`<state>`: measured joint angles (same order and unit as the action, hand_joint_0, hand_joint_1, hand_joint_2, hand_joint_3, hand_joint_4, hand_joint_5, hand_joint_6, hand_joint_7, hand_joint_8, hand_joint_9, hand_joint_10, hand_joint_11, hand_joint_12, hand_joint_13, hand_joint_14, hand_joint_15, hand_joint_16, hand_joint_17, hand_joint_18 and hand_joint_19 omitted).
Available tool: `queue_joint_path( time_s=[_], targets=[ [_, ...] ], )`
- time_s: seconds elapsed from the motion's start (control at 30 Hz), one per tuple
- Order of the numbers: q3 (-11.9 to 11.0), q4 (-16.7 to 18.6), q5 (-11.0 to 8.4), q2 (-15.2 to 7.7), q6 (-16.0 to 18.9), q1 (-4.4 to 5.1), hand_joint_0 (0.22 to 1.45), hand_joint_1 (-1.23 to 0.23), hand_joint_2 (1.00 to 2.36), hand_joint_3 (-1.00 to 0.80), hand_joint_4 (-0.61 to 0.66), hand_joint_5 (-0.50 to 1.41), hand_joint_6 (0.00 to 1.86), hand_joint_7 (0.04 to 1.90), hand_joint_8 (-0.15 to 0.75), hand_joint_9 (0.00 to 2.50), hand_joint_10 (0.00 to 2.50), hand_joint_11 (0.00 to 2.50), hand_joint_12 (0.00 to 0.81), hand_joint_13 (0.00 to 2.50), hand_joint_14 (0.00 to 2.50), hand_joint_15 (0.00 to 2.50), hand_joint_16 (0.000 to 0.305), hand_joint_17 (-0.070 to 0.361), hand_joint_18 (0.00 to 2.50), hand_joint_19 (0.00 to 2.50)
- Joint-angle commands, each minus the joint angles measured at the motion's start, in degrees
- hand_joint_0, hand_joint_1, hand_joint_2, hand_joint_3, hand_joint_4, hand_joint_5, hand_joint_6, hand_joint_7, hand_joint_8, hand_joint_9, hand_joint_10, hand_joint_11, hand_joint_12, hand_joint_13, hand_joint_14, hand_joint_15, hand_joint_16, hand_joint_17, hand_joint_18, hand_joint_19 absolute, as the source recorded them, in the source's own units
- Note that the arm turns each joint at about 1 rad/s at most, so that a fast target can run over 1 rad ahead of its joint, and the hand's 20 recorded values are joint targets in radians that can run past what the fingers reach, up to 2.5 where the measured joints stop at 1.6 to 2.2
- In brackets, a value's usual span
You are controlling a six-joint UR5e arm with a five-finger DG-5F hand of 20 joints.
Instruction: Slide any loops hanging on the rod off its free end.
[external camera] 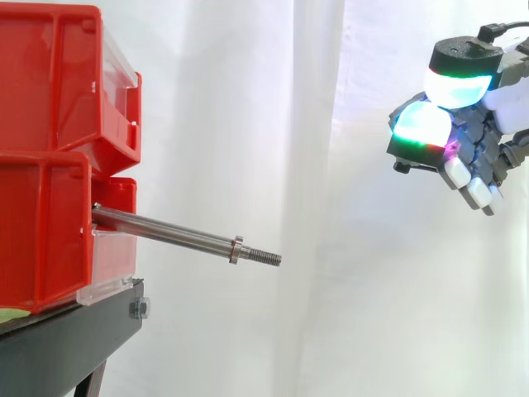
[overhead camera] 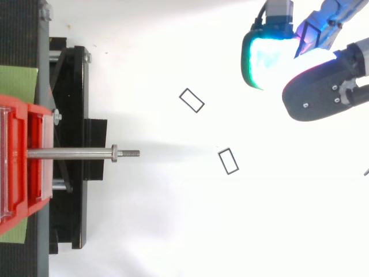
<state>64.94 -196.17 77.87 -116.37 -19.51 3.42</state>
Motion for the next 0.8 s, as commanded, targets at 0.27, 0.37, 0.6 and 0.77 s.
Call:
queue_joint_path(
  time_s=[0.27,0.37,0.6,0.77],
  targets=[
    [0.0,0.0,0.00,0.0,0.0,0.00,0.66,-0.69,1.01,-0.28,0.05,-0.15,0.95,1.06,0.378,0.98,0.01,0.26,0.264,0.97,0.01,0.27,0.037,0.082,0.85,0.43],
    [0.0,0.0,0.00,0.0,0.0,0.00,0.66,-0.69,1.01,-0.29,0.05,-0.15,0.95,1.07,0.381,0.97,0.01,0.22,0.265,0.94,0.01,0.26,0.037,0.083,0.82,0.41],
    [0.0,0.0,0.00,0.0,0.0,-0.08,0.65,-0.69,1.01,-0.28,0.05,-0.15,0.95,1.06,0.402,0.97,0.00,0.13,0.258,0.87,0.01,0.23,0.032,0.073,0.69,0.38],
    [0.0,0.0,0.00,0.0,0.0,0.00,0.65,-0.69,1.01,-0.29,0.04,-0.15,0.95,1.06,0.402,0.98,0.00,0.08,0.251,0.83,0.01,0.23,0.031,0.069,0.62,0.38]
  ],
)
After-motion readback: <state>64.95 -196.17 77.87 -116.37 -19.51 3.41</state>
